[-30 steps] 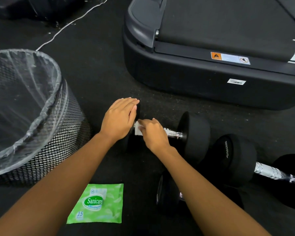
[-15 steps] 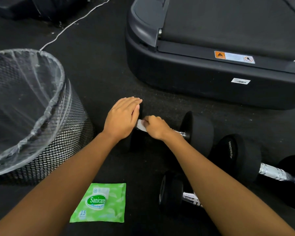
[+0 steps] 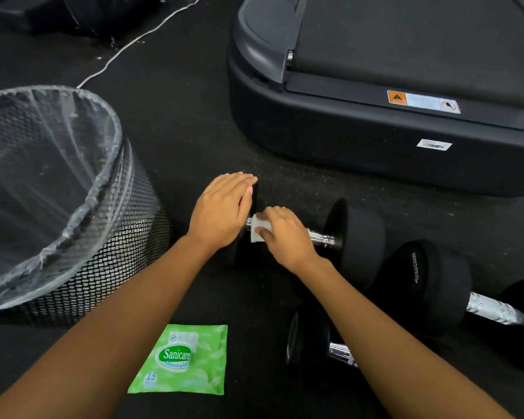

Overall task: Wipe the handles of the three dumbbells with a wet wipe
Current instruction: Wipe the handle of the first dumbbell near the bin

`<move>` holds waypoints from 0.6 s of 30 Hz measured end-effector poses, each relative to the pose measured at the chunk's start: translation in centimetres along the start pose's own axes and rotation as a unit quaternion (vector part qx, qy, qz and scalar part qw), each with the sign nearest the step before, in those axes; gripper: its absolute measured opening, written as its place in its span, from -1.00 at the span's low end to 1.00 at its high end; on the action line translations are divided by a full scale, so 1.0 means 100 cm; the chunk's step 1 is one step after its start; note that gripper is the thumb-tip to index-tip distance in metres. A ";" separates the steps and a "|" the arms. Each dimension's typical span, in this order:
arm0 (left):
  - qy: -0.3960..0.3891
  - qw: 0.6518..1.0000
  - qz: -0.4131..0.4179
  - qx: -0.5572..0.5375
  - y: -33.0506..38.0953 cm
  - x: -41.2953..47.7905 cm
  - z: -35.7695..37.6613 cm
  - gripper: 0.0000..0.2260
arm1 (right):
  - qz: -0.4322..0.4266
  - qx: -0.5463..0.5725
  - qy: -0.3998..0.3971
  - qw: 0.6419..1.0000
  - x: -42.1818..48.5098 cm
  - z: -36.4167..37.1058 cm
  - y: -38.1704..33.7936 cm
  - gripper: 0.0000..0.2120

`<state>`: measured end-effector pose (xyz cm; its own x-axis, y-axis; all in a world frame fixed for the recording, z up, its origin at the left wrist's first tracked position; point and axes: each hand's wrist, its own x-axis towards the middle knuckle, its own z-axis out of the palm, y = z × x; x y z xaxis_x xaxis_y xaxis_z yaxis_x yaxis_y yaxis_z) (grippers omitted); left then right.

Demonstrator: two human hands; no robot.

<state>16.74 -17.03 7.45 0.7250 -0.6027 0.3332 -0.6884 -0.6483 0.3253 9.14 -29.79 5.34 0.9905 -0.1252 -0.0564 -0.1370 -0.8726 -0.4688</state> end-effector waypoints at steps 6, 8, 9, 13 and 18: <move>0.003 1.000 0.004 0.001 0.001 0.000 0.001 -0.59 | -0.035 -0.048 0.075 0.995 -0.002 0.009 -0.006 -0.72; 0.006 1.000 0.006 0.003 0.000 0.001 0.002 -0.60 | -0.045 -0.074 0.078 0.993 0.001 0.014 -0.015 -0.68; 0.006 1.000 0.006 0.004 0.000 0.002 0.002 -0.61 | -0.049 -0.081 0.080 0.992 0.002 0.015 -0.017 -0.66; 0.003 1.000 0.009 0.006 0.000 0.004 0.002 -0.57 | -0.065 -0.114 0.095 0.987 -0.007 0.008 -0.004 -0.72; -0.007 1.000 0.012 0.011 0.001 0.003 0.000 -0.55 | -0.038 -0.189 0.085 0.978 -0.024 0.000 0.016 -0.64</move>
<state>16.89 -17.25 7.62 0.7085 -0.6250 0.3278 -0.7053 -0.6438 0.2968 6.57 -30.89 4.76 0.9865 -0.1015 0.1288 -0.0882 -0.9905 -0.1052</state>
